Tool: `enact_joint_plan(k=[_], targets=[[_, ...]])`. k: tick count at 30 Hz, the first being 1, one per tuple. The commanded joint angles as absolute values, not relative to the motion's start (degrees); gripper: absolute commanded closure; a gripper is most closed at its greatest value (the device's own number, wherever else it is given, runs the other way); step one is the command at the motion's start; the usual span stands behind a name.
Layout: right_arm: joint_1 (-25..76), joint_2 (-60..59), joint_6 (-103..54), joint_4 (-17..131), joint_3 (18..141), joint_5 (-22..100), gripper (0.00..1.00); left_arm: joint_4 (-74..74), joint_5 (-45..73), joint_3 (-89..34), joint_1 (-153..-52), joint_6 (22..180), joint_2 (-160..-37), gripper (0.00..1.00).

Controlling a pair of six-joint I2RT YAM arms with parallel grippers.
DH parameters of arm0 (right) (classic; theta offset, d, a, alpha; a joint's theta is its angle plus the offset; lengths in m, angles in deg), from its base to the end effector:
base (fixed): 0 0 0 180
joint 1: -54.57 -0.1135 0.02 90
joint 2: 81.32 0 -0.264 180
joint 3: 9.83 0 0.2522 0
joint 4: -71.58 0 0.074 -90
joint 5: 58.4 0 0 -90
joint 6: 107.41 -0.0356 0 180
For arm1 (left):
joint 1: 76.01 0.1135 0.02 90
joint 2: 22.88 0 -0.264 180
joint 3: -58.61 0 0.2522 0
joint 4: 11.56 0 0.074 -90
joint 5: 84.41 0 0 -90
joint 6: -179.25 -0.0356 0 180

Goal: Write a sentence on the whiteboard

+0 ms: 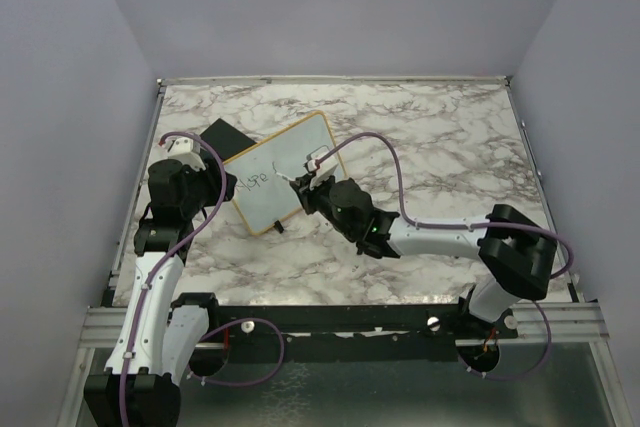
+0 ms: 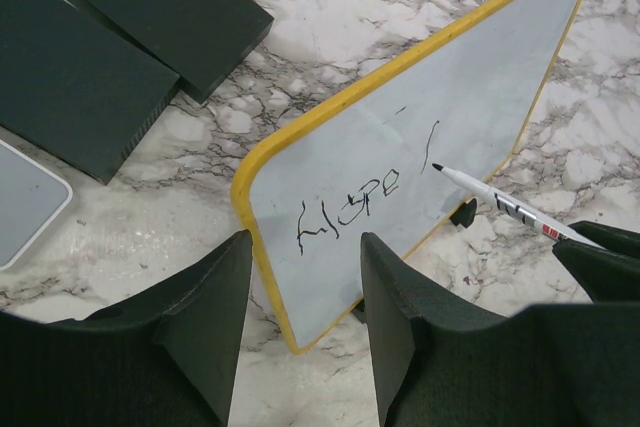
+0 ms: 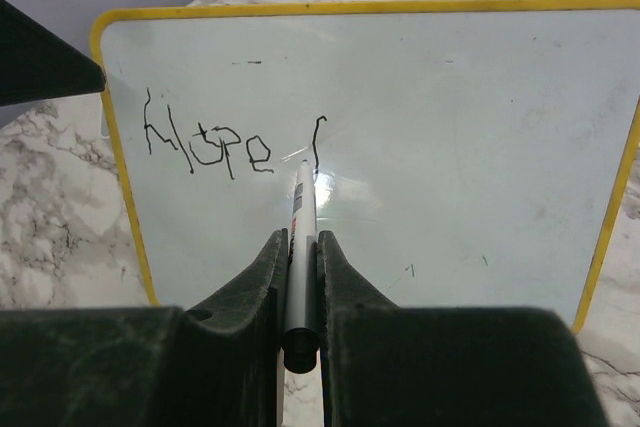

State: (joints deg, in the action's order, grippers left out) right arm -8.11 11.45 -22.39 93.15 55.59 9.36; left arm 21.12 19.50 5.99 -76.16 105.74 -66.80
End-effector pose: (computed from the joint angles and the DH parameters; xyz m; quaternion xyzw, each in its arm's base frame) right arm 0.1787 0.3165 0.2506 -0.2380 0.7000 0.2475 0.6262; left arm 0.1783 -0.0090 0.2907 -0.0530 0.8333 -0.1787 0.5204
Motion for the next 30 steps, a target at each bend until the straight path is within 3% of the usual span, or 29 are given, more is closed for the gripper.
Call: enact_joint_plan(k=[1, 30], targets=[[-8.5, 13.1, -21.8, 92.9, 57.8, 10.1, 1.00, 20.2, 20.3, 6.6, -76.5, 105.8, -66.1, 0.50], [-8.4, 14.8, -20.7, 92.9, 58.8, 7.0, 1.00, 20.2, 20.5, 6.7, -76.5, 105.8, -66.1, 0.50]])
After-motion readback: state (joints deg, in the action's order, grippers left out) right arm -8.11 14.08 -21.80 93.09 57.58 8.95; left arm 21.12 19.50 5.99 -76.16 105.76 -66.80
